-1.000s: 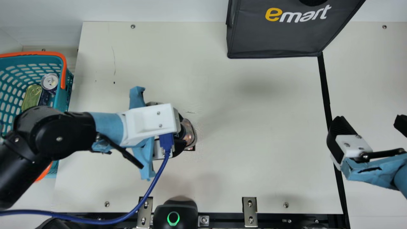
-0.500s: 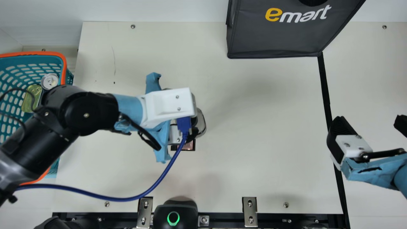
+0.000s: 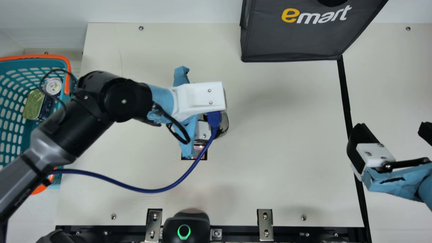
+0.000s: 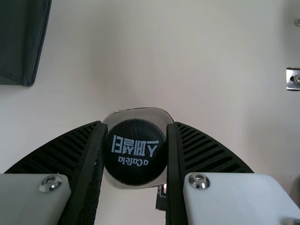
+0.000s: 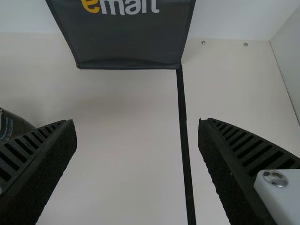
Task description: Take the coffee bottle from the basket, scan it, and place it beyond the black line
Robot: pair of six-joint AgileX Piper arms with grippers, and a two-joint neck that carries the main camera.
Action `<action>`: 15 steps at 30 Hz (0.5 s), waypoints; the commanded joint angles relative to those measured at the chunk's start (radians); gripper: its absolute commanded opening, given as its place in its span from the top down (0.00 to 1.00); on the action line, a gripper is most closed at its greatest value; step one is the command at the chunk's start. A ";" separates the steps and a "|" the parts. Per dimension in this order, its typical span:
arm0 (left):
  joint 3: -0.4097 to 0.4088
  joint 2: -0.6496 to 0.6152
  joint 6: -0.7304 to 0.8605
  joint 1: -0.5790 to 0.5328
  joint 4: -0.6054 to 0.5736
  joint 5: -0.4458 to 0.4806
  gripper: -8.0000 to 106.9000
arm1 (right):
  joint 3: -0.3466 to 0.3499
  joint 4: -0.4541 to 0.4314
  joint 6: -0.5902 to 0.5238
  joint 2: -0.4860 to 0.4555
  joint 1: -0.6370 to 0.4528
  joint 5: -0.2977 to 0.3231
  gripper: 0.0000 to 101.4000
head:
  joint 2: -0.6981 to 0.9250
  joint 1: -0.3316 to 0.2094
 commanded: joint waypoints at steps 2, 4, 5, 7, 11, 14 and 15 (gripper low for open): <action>-0.029 0.026 -0.005 -0.007 0.006 0.004 0.84 | 0.000 0.000 0.000 0.000 0.000 0.000 0.10 | 0.002 -0.027; -0.049 0.043 -0.009 -0.011 0.011 0.006 0.84 | 0.000 0.000 0.000 0.000 0.000 0.000 0.10 | 0.002 -0.027; -0.058 0.050 -0.011 -0.014 0.013 0.007 0.84 | 0.000 0.000 0.000 0.000 0.000 0.000 0.10 | 0.002 -0.027; -0.079 0.066 -0.016 -0.018 0.018 0.011 0.84 | 0.000 0.000 0.000 0.000 0.000 0.000 0.10 | 0.002 -0.027; -0.122 0.094 -0.026 -0.027 0.028 0.019 0.84 | 0.000 0.000 0.000 0.000 0.000 0.000 0.10 | 0.002 -0.027; -0.152 0.113 -0.033 -0.032 0.035 0.024 0.84 | 0.000 0.000 0.000 0.000 0.000 0.000 0.10 | 0.002 -0.027; -0.162 0.119 -0.035 -0.033 0.037 0.026 0.84 | 0.000 0.000 0.000 0.000 0.000 0.000 0.10 | 0.002 -0.027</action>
